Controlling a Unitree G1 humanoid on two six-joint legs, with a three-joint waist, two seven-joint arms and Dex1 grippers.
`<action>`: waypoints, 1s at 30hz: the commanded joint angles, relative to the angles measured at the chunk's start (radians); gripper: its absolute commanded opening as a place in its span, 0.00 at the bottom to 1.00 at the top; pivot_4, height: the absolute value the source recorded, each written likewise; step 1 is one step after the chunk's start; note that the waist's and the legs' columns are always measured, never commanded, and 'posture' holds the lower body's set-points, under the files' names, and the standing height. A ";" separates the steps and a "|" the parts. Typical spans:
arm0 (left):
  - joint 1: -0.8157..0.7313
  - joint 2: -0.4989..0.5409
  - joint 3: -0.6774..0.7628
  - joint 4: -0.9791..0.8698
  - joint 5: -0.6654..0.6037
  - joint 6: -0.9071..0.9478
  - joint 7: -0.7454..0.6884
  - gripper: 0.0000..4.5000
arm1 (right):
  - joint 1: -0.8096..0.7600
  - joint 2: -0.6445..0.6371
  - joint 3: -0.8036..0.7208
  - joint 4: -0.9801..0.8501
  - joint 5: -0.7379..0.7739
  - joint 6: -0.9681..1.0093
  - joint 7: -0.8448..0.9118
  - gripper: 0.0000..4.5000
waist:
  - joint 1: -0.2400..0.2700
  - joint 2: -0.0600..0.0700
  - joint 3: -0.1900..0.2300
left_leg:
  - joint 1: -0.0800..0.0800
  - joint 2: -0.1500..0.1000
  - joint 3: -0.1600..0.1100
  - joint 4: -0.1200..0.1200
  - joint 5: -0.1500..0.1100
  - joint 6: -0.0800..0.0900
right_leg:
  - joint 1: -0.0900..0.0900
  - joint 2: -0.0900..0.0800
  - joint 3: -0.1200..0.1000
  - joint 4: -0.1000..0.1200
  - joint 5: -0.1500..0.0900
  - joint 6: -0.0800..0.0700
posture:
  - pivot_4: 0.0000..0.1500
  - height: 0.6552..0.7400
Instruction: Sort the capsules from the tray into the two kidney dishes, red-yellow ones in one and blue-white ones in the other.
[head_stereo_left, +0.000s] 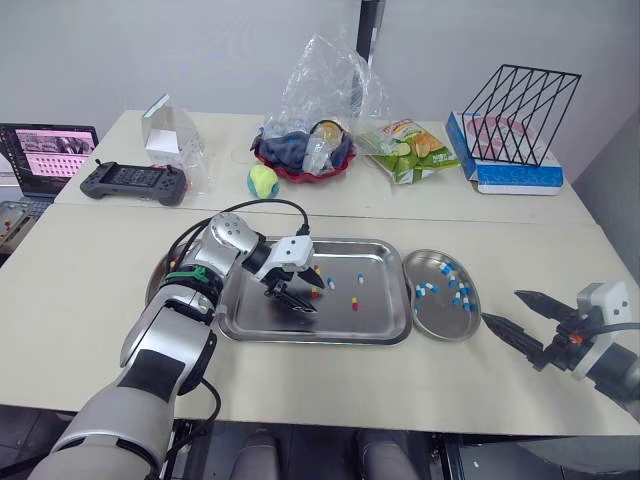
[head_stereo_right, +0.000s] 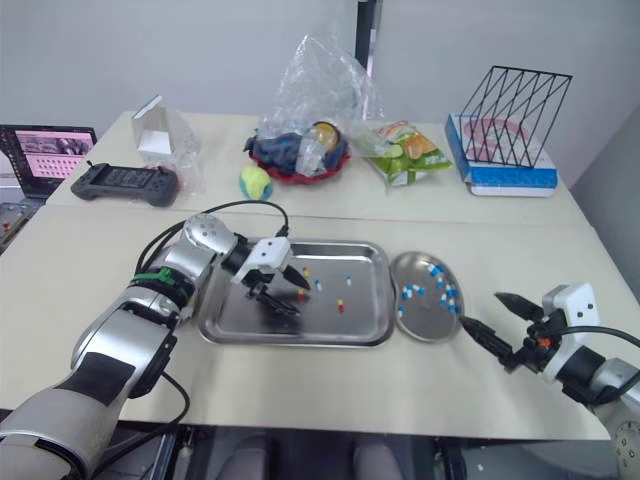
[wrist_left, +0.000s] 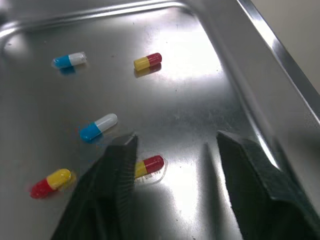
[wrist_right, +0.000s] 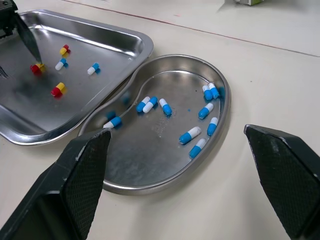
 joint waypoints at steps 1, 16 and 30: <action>-0.041 -0.007 0.016 0.008 0.022 0.001 -0.005 0.38 | 0.005 -0.013 -0.038 -0.019 -0.006 -0.016 -0.008 1.00 | 0.000 0.000 0.000 | 0.000 0.000 -0.001 0.000 0.000 0.000 | 0.000 0.000 0.000 0.000 0.000 0.000 | 1.00 0.73; -0.051 -0.036 0.057 0.027 0.062 -0.007 0.052 0.38 | -0.024 -0.016 -0.018 -0.003 -0.010 -0.009 -0.007 1.00 | 0.001 0.000 0.000 | -0.001 -0.002 -0.003 0.001 0.000 0.000 | 0.000 0.000 0.000 0.000 0.000 0.001 | 1.00 0.73; -0.050 -0.039 0.038 0.047 0.132 -0.042 0.111 0.38 | -0.040 -0.016 -0.018 0.021 -0.039 -0.027 -0.012 1.00 | 0.001 0.000 0.000 | -0.001 -0.002 -0.003 0.001 0.000 0.000 | 0.001 0.000 0.000 0.000 0.000 0.001 | 1.00 0.73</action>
